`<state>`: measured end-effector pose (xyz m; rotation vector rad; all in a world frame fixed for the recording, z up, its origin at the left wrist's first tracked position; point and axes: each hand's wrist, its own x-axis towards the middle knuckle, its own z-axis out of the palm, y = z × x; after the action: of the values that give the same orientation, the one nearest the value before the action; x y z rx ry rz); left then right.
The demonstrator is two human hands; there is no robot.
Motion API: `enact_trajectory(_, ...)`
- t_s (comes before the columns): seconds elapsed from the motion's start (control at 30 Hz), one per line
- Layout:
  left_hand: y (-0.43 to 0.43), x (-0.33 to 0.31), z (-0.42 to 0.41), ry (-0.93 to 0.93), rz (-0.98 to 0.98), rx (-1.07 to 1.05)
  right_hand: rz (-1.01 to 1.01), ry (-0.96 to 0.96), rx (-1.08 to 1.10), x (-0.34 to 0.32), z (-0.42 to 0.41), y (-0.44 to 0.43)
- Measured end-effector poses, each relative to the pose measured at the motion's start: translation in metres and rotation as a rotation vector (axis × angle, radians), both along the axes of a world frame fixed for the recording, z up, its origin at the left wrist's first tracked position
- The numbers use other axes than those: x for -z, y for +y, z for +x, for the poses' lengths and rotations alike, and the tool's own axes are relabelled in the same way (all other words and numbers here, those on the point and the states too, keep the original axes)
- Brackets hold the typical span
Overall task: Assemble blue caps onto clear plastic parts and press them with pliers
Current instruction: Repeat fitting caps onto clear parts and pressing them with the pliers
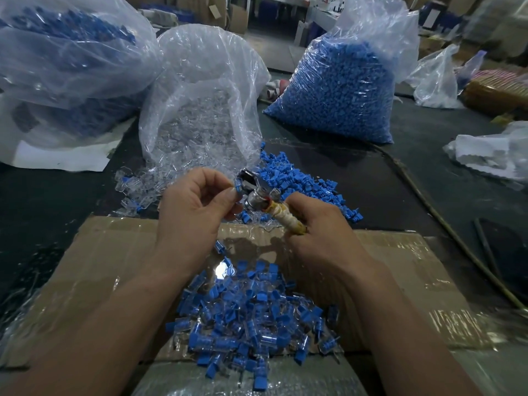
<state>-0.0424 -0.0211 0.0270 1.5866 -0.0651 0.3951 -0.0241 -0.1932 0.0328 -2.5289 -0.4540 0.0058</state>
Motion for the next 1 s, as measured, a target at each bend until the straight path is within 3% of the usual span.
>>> enact_trajectory(0.47, -0.002, -0.001, -0.002, 0.036, 0.011, -0.045, -0.006, -0.029, 0.008, 0.005, 0.001, 0.003)
enact_trajectory(0.57, 0.001, 0.0, 0.0, 0.048, -0.049, -0.072, 0.016, -0.017, -0.004, 0.006, 0.003, 0.0)
enact_trajectory(0.7, 0.008, -0.003, 0.002, 0.061, -0.142, -0.073, -0.103, -0.021, -0.002, 0.006, 0.008, -0.006)
enact_trajectory(0.83, 0.009, -0.009, -0.006, 0.107, -0.144, 0.165, -0.154, -0.005, -0.024, 0.004, 0.008, -0.008)
enact_trajectory(1.0, 0.003, -0.012, -0.012, 0.231, 0.031, 0.469, -0.201, 0.089, -0.041, 0.005, 0.009, -0.007)
